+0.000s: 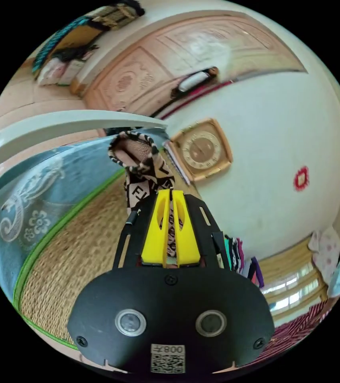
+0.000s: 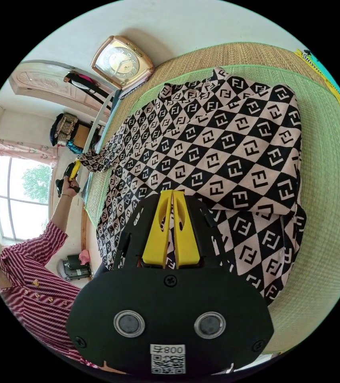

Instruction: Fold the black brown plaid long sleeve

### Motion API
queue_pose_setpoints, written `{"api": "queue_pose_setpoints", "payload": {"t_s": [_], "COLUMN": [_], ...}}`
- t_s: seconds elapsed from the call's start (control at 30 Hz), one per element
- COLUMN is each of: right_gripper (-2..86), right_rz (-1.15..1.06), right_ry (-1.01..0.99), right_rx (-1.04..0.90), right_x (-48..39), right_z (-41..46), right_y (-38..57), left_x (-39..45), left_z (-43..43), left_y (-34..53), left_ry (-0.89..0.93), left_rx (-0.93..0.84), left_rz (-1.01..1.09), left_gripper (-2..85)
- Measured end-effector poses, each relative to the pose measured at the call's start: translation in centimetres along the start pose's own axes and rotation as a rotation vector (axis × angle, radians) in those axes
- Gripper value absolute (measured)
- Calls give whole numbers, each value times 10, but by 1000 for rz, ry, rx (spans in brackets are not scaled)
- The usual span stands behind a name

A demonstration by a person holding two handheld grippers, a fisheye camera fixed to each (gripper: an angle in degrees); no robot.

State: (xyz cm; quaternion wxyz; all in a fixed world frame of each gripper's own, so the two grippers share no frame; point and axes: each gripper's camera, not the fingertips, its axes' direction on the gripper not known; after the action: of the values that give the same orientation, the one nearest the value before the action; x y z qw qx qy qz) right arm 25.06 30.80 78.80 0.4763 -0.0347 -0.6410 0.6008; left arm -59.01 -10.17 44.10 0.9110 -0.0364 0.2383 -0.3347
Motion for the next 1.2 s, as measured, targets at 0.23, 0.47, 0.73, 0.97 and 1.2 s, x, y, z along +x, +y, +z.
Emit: {"api": "queue_pose_setpoints", "payload": {"t_s": [0.23, 0.47, 0.73, 0.97, 1.2], "right_gripper": [15, 66, 78, 83, 85], "right_rz": [-11, 18, -81, -118, -110], "right_ry": [-186, -276, -245, -256, -284], "right_rx": [24, -12, -51, -80, -80], "right_x": [-7, 4, -24, -35, -36], "right_z": [1, 14, 28, 40, 40], "right_y": [1, 5, -14, -32, -29], "left_x": [118, 103, 57, 38, 4], "left_z": [85, 82, 109, 119, 119], "left_y": [121, 166, 162, 148, 134], "left_ry": [53, 91, 113, 168, 232], "left_rx": [-502, -600, -673, -664, -632], "left_rz": [452, 383, 95, -28, -189], "left_gripper": [36, 74, 95, 91, 70]}}
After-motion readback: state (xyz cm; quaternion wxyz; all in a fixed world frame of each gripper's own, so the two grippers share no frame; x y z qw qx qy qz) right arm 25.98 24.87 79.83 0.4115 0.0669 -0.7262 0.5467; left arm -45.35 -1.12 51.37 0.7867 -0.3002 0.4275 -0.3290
